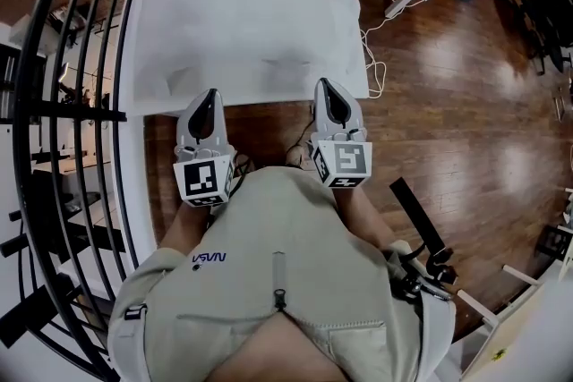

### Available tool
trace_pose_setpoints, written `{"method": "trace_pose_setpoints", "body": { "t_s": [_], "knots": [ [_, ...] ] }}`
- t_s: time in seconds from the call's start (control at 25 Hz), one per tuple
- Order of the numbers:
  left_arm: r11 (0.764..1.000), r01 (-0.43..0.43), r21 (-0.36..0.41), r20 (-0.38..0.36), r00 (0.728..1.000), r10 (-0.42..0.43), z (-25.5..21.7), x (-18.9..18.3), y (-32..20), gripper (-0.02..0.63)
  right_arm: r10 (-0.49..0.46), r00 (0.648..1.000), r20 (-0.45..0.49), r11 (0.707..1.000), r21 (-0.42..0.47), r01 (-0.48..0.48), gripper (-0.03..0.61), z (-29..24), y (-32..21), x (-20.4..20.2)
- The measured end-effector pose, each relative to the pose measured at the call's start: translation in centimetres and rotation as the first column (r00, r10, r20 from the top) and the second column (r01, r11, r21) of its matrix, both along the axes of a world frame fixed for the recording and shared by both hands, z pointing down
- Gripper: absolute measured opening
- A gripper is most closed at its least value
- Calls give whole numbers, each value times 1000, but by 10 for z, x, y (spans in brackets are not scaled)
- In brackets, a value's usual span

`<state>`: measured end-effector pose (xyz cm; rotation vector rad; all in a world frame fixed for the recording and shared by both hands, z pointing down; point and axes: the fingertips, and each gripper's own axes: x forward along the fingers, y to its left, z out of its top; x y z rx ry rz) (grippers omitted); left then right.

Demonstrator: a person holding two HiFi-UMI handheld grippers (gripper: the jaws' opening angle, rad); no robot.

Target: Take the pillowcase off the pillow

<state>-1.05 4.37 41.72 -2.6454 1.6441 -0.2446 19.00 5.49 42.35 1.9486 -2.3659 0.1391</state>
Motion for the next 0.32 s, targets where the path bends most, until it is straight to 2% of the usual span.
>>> {"method": "trace_pose_setpoints", "body": {
  "t_s": [0.32],
  "knots": [
    [1000, -4, 1, 4, 1000, 4, 1, -3, 0, 6, -13, 1000, -3, 1000, 4, 13, 0, 1, -1, -5]
  ]
}}
